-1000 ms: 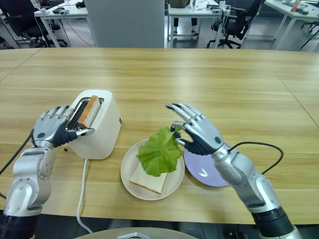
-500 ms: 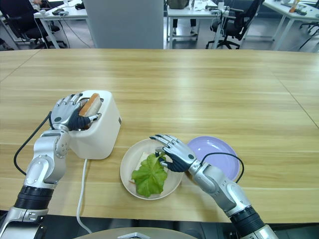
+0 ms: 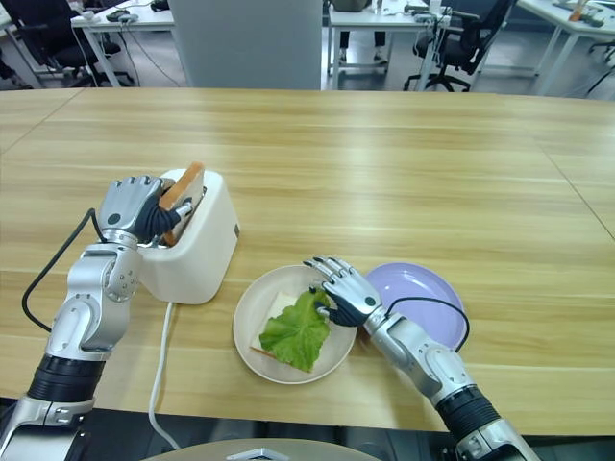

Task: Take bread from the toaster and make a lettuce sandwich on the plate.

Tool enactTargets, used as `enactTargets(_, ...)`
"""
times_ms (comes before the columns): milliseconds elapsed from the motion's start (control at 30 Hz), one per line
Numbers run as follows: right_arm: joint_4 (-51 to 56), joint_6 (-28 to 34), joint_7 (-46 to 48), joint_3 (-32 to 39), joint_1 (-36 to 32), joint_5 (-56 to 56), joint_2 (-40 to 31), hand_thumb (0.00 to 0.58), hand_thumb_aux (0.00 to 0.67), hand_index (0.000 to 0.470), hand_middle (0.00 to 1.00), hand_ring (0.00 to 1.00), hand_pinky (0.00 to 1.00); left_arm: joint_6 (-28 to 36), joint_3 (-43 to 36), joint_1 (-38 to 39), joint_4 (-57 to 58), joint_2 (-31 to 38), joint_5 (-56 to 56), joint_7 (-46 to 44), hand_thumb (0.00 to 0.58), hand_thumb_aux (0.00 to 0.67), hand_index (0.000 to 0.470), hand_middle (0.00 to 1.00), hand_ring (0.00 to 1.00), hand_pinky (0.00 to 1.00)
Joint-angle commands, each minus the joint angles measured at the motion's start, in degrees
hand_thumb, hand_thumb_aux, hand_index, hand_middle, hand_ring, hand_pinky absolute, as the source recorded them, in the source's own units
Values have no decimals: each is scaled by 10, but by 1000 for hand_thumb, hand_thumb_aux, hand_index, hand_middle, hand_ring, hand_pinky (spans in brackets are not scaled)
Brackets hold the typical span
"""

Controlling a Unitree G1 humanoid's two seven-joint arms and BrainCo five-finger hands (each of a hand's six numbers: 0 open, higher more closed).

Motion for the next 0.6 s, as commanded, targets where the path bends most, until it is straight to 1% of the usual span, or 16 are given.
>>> enactTargets(33,-13,10,-26,0,-5,-15,-3,0,0,0,0,0,0,-21,10,3,-67,11,5,13,580,670,460,1000,1000,1000)
enactTargets(267,-43,15,-21,-5,2,-9,-18,0,0,0,0,0,0,-31,21,32,-130,30,9,-22,580,670,460,1000,1000,1000)
enactTargets(400,-83,15,-2,-44,14,36,-45,0,0,0,0,0,0,-38,42,42,-180,39,-3,-42,580,670,460,1000,1000,1000)
enactTargets(467,-113,3,6,-77,28,71,-69,0,0,0,0,0,0,-24,48,43,-214,11,-55,-68,580,670,460,1000,1000,1000)
enactTargets(600,-183,-59,14,-130,64,130,-125,0,0,0,0,0,0,49,29,70,-275,-89,-193,-141,580,670,460,1000,1000,1000)
